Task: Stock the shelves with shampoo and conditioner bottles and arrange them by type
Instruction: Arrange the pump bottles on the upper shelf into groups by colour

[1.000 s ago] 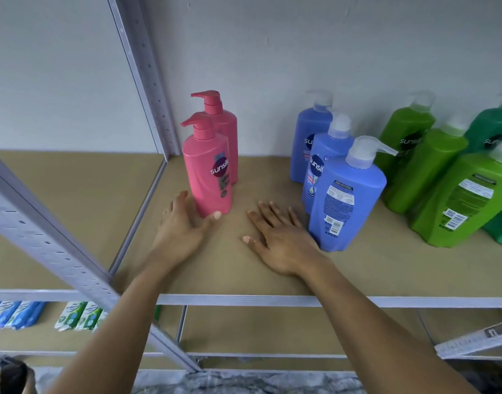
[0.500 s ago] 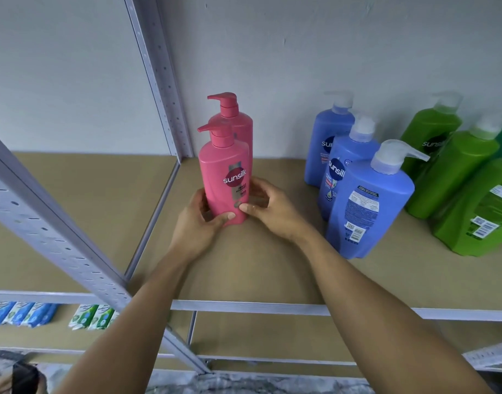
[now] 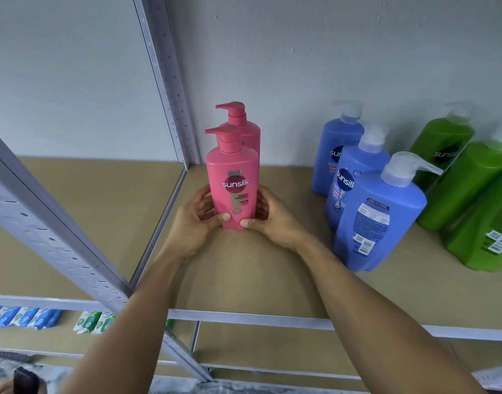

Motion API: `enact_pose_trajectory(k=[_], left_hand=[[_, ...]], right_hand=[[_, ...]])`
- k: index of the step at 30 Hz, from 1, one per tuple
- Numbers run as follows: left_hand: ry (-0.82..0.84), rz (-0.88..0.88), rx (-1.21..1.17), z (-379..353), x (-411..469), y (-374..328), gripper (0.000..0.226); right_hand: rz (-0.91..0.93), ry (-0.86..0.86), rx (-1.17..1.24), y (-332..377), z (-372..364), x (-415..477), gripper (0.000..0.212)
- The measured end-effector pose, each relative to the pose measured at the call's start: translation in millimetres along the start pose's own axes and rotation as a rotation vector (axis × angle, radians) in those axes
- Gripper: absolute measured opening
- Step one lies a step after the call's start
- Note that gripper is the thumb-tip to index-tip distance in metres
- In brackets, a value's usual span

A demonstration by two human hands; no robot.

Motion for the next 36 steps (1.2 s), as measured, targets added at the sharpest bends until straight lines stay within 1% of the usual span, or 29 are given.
enact_pose_trajectory(k=[1,2,3,5,6,7,8,9,12,19,27,36], left_hand=[[0.013,-0.007,0.009,-1.0,-1.0,-1.4,0.073],[0.028,-0.016,0.068,0.0,-2.6,-1.1,0.075],[0.038,-0.017,0.185,4.6,-5.4,2.4,0.077],[-0.004,0.018,0.587,26.0,-16.1,11.5,0.078],[-0.026,0.013,0.801,35.4,-23.4,13.0,0.074],[-0.023,0.004,0.958,39.2,-30.5,14.1,0.069],[-0.002,0.007,1.047,39.1,-36.9,15.9,0.064],[0.017,0.018,1.088,38.2,-41.3,19.1,0.061],[0.024,0.058,1.099,38.1,-44.8,22.7,0.059],[0.041,0.068,1.125,36.1,-44.1,20.9,0.060],[0.067,0.090,1.162,32.1,-45.7,22.8,0.061],[0.076,0.107,1.153,31.2,-45.5,23.9,0.061]], right_hand=[[0.003,-0.019,-0.004,-1.2,-0.2,0.0,0.081],[0.004,-0.037,-0.004,-2.2,0.1,0.2,0.079],[0.004,-0.051,0.000,-3.5,0.4,0.5,0.076],[0.002,-0.063,0.007,-4.5,0.8,0.9,0.073],[0.001,-0.066,0.008,-4.3,0.6,0.7,0.073],[0.000,-0.070,0.006,-3.9,0.4,0.4,0.073],[-0.001,-0.079,0.004,-3.6,0.2,-0.3,0.072],[0.003,-0.092,-0.002,-3.3,0.0,-1.0,0.071],[0.030,-0.154,-0.038,-0.6,0.5,-3.8,0.068],[0.050,-0.265,-0.141,0.1,0.2,-4.9,0.068],[0.057,-0.285,-0.164,4.9,3.2,-7.7,0.069],[0.037,-0.281,-0.161,4.5,3.1,-5.8,0.069]])
Point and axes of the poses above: each hand's wrist, its own x-axis towards the middle knuckle, its own z-axis out of the back of the hand, y = z × x, the point moved 10 cm from there along x, towards the middle knuckle, and after that the axes turned 7 degrees about -z, right-handed, at the moved point
